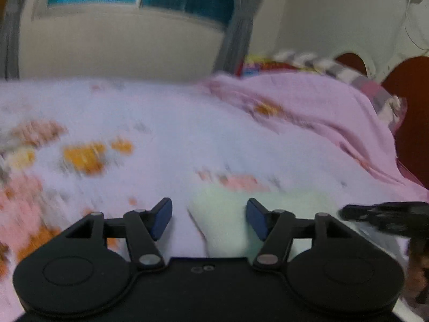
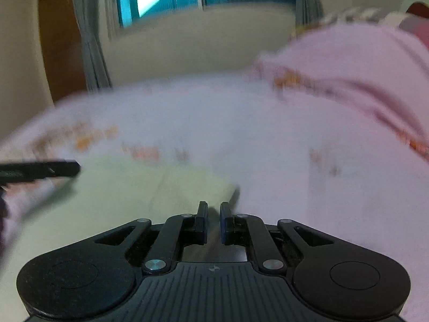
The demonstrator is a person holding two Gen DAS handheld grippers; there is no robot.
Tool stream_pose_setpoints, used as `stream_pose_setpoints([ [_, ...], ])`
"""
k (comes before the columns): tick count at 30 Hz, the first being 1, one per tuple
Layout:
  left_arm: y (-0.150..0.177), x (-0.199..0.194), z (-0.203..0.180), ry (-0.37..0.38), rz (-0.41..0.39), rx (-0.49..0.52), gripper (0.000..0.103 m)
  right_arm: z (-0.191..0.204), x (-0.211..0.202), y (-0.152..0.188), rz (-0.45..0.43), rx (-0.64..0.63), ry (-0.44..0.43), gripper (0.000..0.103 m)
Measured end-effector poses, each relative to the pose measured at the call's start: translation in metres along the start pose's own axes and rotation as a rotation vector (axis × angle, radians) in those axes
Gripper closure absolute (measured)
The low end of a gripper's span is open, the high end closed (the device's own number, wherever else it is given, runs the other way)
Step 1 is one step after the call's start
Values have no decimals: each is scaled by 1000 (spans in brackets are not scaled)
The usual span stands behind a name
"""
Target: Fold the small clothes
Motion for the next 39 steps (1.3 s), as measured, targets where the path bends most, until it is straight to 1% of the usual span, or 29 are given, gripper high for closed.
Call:
stream_pose_setpoints([
  [2,6,15,5,-26,60,1,42,0,-1,-10,-44,12,1,96],
  [3,15,25,8,-46,110,6,40,1,5,-7,-36,30,-16,96],
  [4,21,31,10,-64,126,10,39,3,21,3,40,26,-17,96],
  [5,19,31,12,-71,118,9,39,4,38,19,145,8,3,95],
  [6,16,28,12,-81,127,-7,40,4,35,21,120,3,13,94],
  [7,13,21,10,-85,126,-17,41,2,29,19,118,13,19,94],
  [8,9,10,6,-82,101,-2,42,0,20,17,111,36,27,94],
  [9,8,-4,1,-76,72,35,42,1,6,14,77,39,30,94],
  [10,10,-16,-5,-77,64,66,42,5,-11,12,30,32,25,94],
  [12,19,-40,-11,-77,51,101,42,18,-40,12,-16,35,-7,94],
  [14,32,-59,-17,-70,51,117,42,37,-65,13,-64,0,-40,94],
  [15,41,-66,-18,-76,59,112,42,45,-74,17,-60,-13,-46,94],
  [17,51,-71,-18,-88,64,110,42,58,-78,21,-18,4,-69,93],
  [19,57,-75,-18,-94,69,94,42,66,-82,26,-10,0,-54,71],
  [20,58,-76,-18,-93,76,86,42,69,-84,29,-6,-2,-55,54],
  [24,62,-77,-19,-113,82,117,42,87,-92,32,-7,-23,-102,54],
  [26,63,-79,-20,-116,85,119,42,95,-95,32,-25,-43,-94,54],
  [29,69,-83,-22,-119,92,119,42,97,-91,36,-3,-83,-30,54],
  [31,73,-88,-22,-117,92,115,42,94,-85,41,32,-56,-19,54],
  [34,84,-97,-23,-100,103,103,42,90,-89,50,42,-30,-27,54],
  [35,89,-101,-24,-93,105,103,42,91,-90,53,44,-30,-34,57],
  [36,93,-103,-25,-87,110,105,42,92,-91,56,49,-26,-45,68],
  [37,98,-106,-25,-87,113,109,41,93,-92,58,52,-21,-51,71],
  [39,102,-110,-25,-88,111,103,41,92,-93,59,39,-12,-47,75],
])
Point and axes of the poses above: each gripper's, at about its wrist camera, not at the fingertips, and x roughly the way its jaws point, z to its left, y to its underside, the point moved 8 cm from there along x, roughly the way its jaws point, and after that the axes turned 10 degrees about -x, right-handed, at the moved point
